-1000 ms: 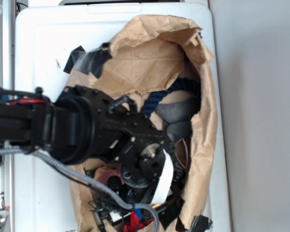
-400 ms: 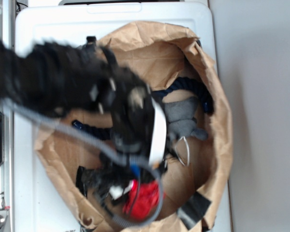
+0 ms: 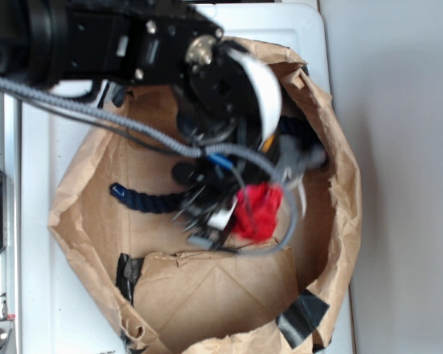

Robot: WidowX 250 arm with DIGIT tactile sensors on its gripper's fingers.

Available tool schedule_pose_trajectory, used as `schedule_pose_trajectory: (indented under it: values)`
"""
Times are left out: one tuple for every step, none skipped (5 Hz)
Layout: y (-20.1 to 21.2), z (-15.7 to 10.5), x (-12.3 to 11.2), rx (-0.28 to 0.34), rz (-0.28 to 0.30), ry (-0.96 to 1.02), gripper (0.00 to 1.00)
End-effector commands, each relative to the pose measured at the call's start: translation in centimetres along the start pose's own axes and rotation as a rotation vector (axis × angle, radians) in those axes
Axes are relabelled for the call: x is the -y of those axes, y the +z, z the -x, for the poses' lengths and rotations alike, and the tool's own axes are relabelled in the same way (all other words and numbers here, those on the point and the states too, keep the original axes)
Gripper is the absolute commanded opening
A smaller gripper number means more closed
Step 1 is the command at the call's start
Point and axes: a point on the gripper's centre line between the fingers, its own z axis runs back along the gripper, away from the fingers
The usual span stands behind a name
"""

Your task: Grab the red paper.

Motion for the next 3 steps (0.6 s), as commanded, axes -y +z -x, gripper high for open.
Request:
schedule_pose_trajectory:
  values:
    - [5.6,0.2,3.2,-0.128,-0.319,0.404,0.0]
    - [8.5,0.2,4.2,-0.065,-0.366,0.644,0.0]
    - [11.4,0.3,5.1,-0.018,-0.353,0.745,0.0]
